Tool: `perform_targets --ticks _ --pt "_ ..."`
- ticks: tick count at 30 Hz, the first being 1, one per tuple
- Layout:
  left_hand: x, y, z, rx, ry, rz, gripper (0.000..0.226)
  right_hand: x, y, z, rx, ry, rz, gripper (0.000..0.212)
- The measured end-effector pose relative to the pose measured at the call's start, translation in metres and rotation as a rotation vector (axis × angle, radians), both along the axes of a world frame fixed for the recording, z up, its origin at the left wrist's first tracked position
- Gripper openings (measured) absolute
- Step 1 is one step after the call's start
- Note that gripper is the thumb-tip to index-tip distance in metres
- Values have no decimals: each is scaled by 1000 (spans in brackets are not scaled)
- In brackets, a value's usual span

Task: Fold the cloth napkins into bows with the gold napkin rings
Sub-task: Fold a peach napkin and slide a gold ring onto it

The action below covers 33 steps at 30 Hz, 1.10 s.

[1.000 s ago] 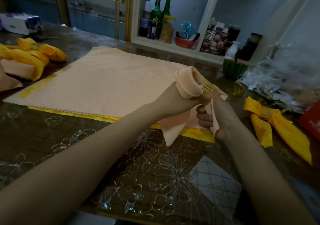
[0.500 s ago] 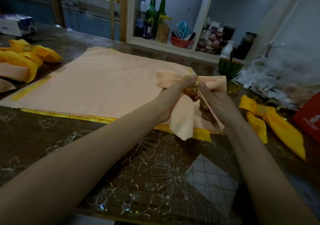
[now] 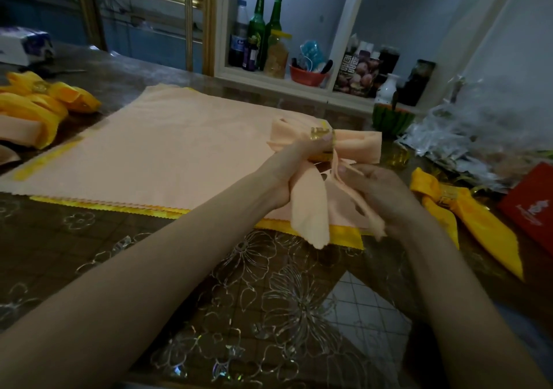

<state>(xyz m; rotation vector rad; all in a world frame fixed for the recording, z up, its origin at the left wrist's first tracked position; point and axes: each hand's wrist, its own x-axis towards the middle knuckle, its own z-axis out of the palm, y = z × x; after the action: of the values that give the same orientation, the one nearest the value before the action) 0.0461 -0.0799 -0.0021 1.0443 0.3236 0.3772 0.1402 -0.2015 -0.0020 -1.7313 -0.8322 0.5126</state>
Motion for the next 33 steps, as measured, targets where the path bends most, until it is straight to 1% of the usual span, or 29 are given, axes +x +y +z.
perform_targets --ticks 2,4,5,6,8,9,10,11,12,13,15,16,17,18,19,21,24,25,27,28,29,30,31,33 --pt "3 -2 -4 -15 12 -1 25 -10 5 -5 -58 -138 -69 19" --pt "6 -4 -10 16 29 4 33 -18 8 -7 -138 -250 -105 26" --pt "7 -5 -12 49 17 8 37 -19 10 -9 -162 -263 -127 30" --pt "9 -5 -14 98 0 10 40 -18 11 -10 -171 -234 -148 31" --pt "13 -4 -17 185 -47 28 43 -15 12 -11 -104 -190 -270 23" --pt "13 -4 -17 200 -61 46 45 -16 11 -9 -36 -244 -382 19" --pt "12 -3 -15 191 -61 63 46 -16 11 -7 41 -350 -495 15" --pt "13 -1 -15 170 -55 82 47 -15 10 -7 109 -460 -545 15" --pt "13 0 -14 137 -58 84 46 -15 9 -5 132 -526 -503 14" --pt "13 1 -14 94 -66 76 43 -19 8 -2 102 -528 -391 12" --pt "11 1 -12 6 -73 35 37 -31 11 -3 -101 -471 -78 5" --pt "10 0 -11 -22 -57 20 35 -35 13 -5 -179 -482 32 8" --pt "11 1 -11 -33 -42 14 34 -36 16 -10 -192 -524 92 14" --pt "11 0 -12 -40 -35 9 34 -36 18 -14 -167 -569 94 14" --pt "11 -1 -12 -46 -41 10 35 -37 19 -14 -152 -594 70 9" --pt "12 -1 -13 -49 -57 12 39 -34 17 -12 -201 -589 57 14" --pt "12 1 -15 -57 -63 1 33 -28 13 -6 -344 -467 208 11" --pt "12 1 -14 -69 -68 -4 31 -29 12 -5 -371 -454 250 10" --pt "10 3 -12 -81 -71 -5 29 -31 10 -5 -401 -460 290 12" --pt "8 4 -10 -75 -76 -1 26 -32 9 -3 -415 -501 289 16" --pt "7 5 -8 -66 -86 0 21 -33 9 -1 -406 -538 264 21" --pt "5 6 -6 -55 -97 -7 15 -36 8 4 -347 -522 177 27" --pt "4 7 -4 -48 -108 -16 11 -33 6 7 -235 -466 41 34" --pt "2 8 -1 -44 -128 -35 11 -21 4 11 82 -318 -267 40"
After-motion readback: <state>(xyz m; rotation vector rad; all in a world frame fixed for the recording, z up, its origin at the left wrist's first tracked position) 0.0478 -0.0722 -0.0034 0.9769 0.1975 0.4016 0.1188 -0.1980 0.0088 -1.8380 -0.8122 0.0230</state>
